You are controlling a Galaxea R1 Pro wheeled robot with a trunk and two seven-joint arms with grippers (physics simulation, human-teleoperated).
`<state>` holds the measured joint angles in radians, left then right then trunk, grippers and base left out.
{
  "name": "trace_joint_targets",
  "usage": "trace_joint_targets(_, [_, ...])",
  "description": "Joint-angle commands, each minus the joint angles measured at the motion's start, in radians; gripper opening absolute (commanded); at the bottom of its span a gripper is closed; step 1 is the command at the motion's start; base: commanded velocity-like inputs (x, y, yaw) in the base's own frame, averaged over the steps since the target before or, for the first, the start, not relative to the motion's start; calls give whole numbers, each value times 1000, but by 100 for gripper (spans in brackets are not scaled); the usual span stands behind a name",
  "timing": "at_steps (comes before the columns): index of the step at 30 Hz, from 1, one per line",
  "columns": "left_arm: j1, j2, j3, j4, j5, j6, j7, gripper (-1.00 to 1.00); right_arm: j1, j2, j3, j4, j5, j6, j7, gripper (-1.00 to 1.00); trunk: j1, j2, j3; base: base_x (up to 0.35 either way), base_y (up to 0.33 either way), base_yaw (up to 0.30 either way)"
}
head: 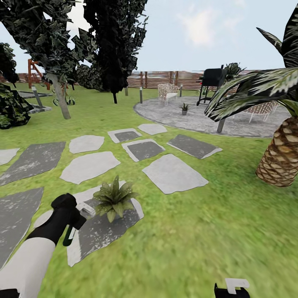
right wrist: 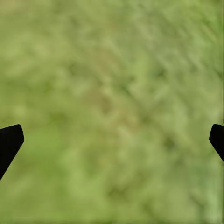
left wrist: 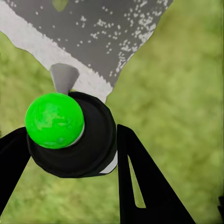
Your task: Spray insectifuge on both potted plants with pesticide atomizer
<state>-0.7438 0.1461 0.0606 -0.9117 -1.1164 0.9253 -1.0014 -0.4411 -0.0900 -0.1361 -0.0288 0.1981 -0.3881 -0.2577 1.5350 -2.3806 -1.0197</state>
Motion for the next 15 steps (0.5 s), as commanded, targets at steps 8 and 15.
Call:
trace_joint_targets(8, [3, 1, -5, -1, -11, 4, -13, -100, -1, -1, -8, 1, 11, -3, -3, 100, 0, 0, -1, 78, -131, 0])
trace_joint_targets(15, [6, 1, -5, -1, -11, 5, -13, -100, -1, 1, -8, 0, 11, -3, -3, 100, 0, 0, -1, 119, -255, 0])
